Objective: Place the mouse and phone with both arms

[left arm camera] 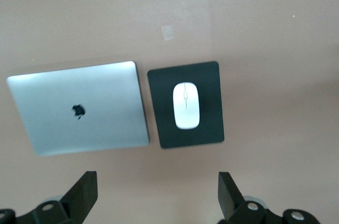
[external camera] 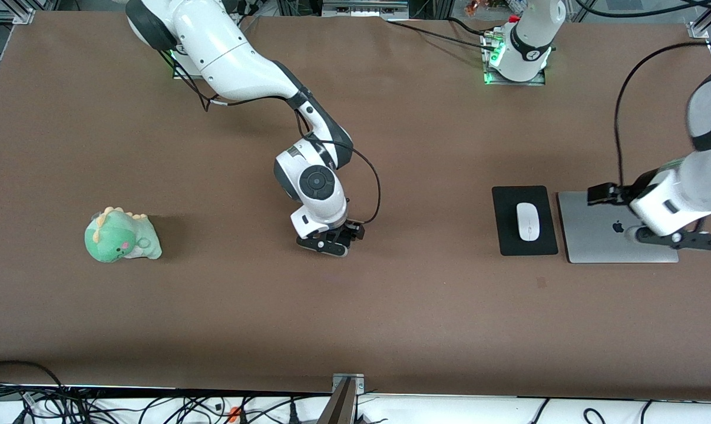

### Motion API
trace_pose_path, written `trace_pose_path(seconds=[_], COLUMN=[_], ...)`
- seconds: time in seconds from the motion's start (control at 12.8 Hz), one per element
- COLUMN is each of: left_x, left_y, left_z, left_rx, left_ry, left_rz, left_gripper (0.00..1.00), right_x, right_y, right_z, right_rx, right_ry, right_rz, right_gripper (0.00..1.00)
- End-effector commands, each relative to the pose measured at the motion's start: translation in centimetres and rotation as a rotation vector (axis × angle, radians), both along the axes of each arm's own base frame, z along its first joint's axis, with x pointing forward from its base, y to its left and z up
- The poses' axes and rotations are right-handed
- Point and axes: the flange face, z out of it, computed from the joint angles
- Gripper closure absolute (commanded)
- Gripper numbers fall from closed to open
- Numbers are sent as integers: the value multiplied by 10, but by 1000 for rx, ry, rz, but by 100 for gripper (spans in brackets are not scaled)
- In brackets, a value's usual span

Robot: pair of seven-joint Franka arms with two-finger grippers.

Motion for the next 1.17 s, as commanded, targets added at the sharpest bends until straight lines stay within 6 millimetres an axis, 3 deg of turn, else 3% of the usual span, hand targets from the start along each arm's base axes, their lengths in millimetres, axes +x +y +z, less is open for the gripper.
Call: trace_pose_path(seconds=[0.0, 0.23, 0.39, 0.47, 0.63, 0.78, 1.1], left_x=[-8, -18, -37, -43, -67, -82, -82], left_y=[18, 27, 14, 18, 22, 39, 41], left_z=[46, 57, 63, 60, 53, 51, 74], left_rx=[-7, -21, -10, 5, -24, -47, -31], left_ry=[0, -2, 6, 6, -53, -116, -230], left_rz=[1, -78, -127, -113, -80, -35, -26], left_gripper=[0, 0, 0, 0, 0, 0, 0], right_x=[0, 9, 12, 16, 41, 61, 97], right_y=[6, -3, -6, -13, -51, -93, -196], right_z=[-5, 5, 14, 22, 58, 83, 89], right_rx=[-12, -17, -24, -37, -40, -58, -80], right_ry=[-24, -35, -29, -13, 9, 51, 137], right_rz=[1, 24, 22, 25, 45, 89, 187], right_gripper=[2, 39, 44, 44, 44, 43, 43])
